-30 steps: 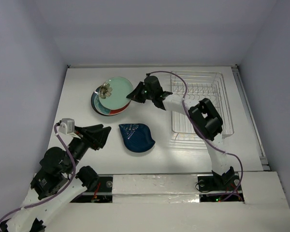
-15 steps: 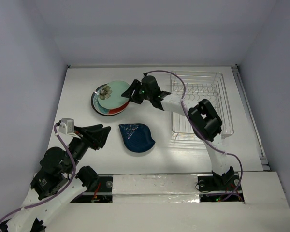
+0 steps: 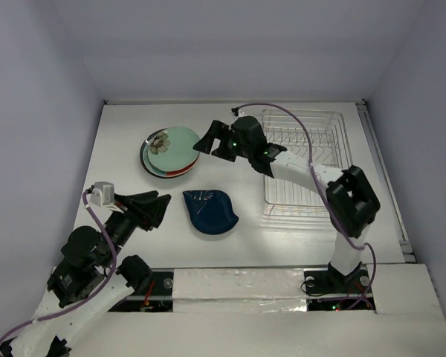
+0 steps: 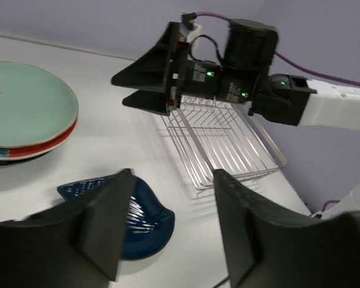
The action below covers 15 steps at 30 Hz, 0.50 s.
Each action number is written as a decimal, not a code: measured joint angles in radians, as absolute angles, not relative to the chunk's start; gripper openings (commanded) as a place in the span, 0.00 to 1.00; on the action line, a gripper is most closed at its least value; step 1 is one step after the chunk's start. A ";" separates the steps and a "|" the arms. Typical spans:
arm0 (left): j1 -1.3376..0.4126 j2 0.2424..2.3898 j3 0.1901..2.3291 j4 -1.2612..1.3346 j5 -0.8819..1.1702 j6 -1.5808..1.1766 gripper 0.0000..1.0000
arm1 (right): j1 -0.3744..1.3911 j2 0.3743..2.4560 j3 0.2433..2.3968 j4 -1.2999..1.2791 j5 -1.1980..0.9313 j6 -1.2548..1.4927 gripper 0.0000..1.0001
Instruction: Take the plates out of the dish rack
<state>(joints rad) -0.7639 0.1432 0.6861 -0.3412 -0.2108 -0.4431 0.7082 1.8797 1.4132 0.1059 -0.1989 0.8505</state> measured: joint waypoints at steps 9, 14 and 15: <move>-0.764 0.143 0.686 -0.341 -0.211 -0.451 0.76 | 0.715 1.304 0.907 0.239 -0.072 0.752 0.00; -0.764 0.141 0.686 -0.342 -0.211 -0.455 0.83 | 0.717 0.886 0.653 0.307 0.022 0.702 0.02; -0.764 0.141 0.686 -0.342 -0.211 -0.455 0.83 | 0.717 0.833 0.637 0.305 0.040 0.689 0.04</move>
